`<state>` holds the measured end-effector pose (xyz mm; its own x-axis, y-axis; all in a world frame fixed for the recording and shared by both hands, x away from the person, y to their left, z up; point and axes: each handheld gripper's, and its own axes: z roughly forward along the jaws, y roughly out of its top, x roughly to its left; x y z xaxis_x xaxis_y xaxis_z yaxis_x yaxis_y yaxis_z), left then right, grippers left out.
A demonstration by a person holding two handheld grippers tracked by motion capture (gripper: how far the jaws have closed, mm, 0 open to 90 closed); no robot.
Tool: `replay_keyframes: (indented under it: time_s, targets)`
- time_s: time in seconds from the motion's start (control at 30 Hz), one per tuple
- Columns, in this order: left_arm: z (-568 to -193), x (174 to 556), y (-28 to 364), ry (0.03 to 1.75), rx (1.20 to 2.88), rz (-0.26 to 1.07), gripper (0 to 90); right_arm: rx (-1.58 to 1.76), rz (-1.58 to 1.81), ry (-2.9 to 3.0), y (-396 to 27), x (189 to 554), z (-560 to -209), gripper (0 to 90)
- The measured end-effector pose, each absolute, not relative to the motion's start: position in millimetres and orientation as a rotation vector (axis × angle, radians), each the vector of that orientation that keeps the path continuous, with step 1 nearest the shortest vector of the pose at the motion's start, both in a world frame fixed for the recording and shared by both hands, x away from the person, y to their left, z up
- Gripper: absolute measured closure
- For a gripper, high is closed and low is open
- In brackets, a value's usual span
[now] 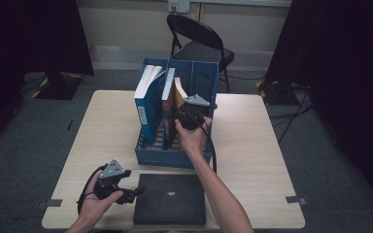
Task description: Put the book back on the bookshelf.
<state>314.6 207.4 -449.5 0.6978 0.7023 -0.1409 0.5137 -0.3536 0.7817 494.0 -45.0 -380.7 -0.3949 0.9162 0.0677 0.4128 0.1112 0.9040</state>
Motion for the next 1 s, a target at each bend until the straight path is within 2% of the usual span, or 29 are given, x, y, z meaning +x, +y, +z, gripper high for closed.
replay_keyframes:
  time_s: [0.23, 0.43, 0.67, 0.83, 0.93, 1.0]
  targets:
    - [-451, 315, 205, 0.93, 2.041, 0.267, 17.5, 1.258, 1.252, 1.931, -53, 476, -387, 69.2]
    - [-450, 314, 205, 0.93, 2.044, 0.271, 17.5, 1.235, 1.273, 1.966, -54, 465, -391, 60.9]
    - [-451, 315, 205, 0.93, 2.044, 0.267, 17.5, 1.233, 1.285, 1.998, -61, 456, -394, 57.2]
    - [-451, 315, 203, 0.928, 2.048, 0.267, 17.5, 1.241, 1.271, 1.999, -58, 459, -394, 60.0]
    - [-451, 314, 203, 0.926, 2.049, 0.267, 17.5, 1.25, 1.232, 1.98, -54, 463, -394, 69.9]
    - [-451, 315, 203, 0.925, 2.05, 0.267, 17.5, 1.277, 1.242, 1.971, -53, 465, -394, 73.3]
